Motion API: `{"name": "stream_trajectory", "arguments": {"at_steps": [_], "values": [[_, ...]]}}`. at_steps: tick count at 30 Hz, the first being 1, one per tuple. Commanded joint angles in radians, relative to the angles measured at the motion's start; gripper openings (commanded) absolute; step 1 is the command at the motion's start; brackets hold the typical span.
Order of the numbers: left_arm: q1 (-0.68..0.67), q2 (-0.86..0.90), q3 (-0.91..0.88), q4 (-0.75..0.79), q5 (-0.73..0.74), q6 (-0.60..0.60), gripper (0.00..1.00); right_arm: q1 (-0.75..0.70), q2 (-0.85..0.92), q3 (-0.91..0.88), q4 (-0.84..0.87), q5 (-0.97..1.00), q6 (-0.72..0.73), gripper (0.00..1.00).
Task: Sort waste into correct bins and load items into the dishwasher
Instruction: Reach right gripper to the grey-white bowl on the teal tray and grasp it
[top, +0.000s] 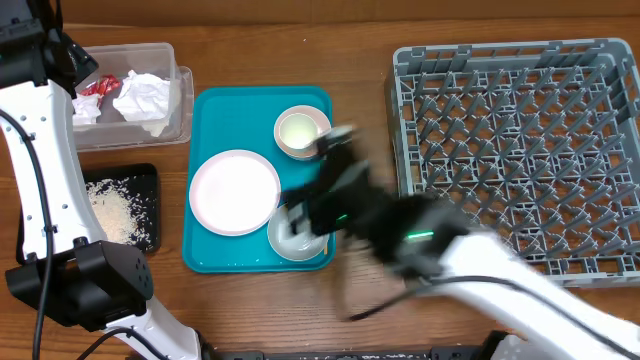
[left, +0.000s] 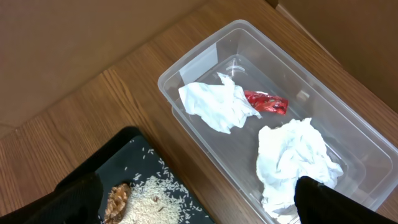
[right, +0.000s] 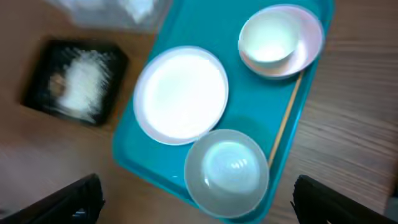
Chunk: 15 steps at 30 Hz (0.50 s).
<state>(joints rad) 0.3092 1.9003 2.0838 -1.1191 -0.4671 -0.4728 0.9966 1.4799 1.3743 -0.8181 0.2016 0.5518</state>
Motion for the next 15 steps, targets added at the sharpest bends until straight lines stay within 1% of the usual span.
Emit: {"name": "stream_trajectory", "arguments": {"at_steps": [1,3,6,8,10,11,12,13,14,15], "values": [[-0.005,0.0,0.005,0.001,-0.003,-0.014,1.0,0.103,0.149,0.022,0.046,0.273,0.028,1.0],[-0.005,0.0,0.005,0.001,-0.003,-0.014,1.0,0.122,0.238,0.022,0.092,0.256,0.028,1.0],[-0.005,0.0,0.005,0.001,-0.003,-0.014,1.0,0.125,0.311,0.022,0.099,0.223,0.024,1.0],[-0.005,0.0,0.005,0.001,-0.003,-0.014,1.0,0.124,0.328,0.022,0.113,0.14,0.025,1.0],[-0.005,0.0,0.005,0.001,-0.003,-0.014,1.0,0.124,0.329,0.02,0.131,0.014,0.024,1.0],[-0.005,0.0,0.005,0.001,-0.003,-0.014,1.0,0.124,0.329,0.02,0.134,-0.009,0.025,1.0],[-0.005,0.0,0.005,0.001,-0.003,-0.014,1.0,0.124,0.33,0.019,0.137,-0.018,0.025,0.91],[-0.005,0.0,0.005,0.001,-0.003,-0.014,1.0,0.124,0.33,0.019,0.135,-0.021,0.025,0.89],[-0.005,0.0,0.005,0.001,-0.003,-0.014,1.0,0.124,0.33,0.019,0.132,-0.019,0.024,0.89],[-0.005,0.0,0.005,0.001,-0.003,-0.014,1.0,0.124,0.33,0.016,0.131,-0.011,0.025,0.94]]}}
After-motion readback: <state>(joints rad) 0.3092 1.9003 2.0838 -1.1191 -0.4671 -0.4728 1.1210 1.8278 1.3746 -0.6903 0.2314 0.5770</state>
